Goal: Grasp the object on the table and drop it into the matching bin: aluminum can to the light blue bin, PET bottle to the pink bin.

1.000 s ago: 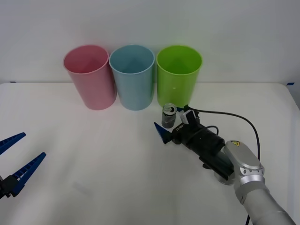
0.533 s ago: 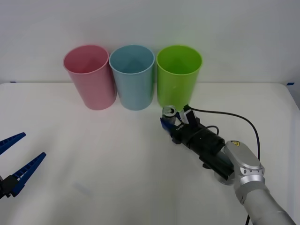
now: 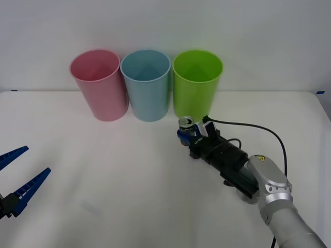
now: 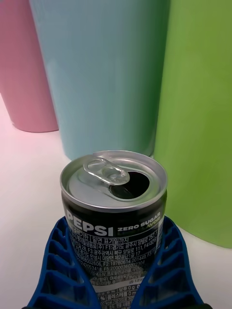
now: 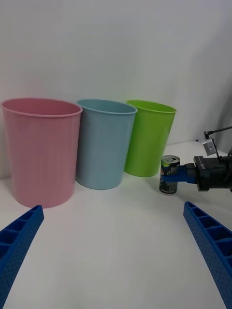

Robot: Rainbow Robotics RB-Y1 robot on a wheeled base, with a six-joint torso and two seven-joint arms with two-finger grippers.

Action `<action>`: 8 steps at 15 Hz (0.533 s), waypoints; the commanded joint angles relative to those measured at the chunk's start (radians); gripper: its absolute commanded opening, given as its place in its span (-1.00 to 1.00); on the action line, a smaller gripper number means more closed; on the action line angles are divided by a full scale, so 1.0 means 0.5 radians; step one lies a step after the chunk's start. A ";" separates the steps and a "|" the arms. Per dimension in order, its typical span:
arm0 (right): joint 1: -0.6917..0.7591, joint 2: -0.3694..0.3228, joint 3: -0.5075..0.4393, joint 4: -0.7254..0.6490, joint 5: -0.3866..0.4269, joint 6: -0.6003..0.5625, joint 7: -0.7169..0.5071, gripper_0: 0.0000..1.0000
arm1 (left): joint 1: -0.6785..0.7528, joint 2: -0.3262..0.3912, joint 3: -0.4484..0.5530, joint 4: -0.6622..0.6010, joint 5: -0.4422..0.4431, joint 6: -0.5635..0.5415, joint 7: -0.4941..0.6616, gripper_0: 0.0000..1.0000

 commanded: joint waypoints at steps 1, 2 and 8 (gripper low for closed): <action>0.003 -0.018 0.001 0.000 -0.041 -0.071 -0.006 -1.00 | 0.000 0.000 0.000 0.000 0.000 0.000 0.000 1.00; 0.006 -0.027 0.001 -0.009 -0.062 -0.093 -0.006 -1.00 | 0.000 0.000 0.000 0.000 0.000 0.000 0.000 1.00; 0.166 -0.147 0.020 -0.362 -0.121 -0.231 -0.141 -1.00 | 0.000 0.000 0.000 0.000 0.000 0.000 0.000 1.00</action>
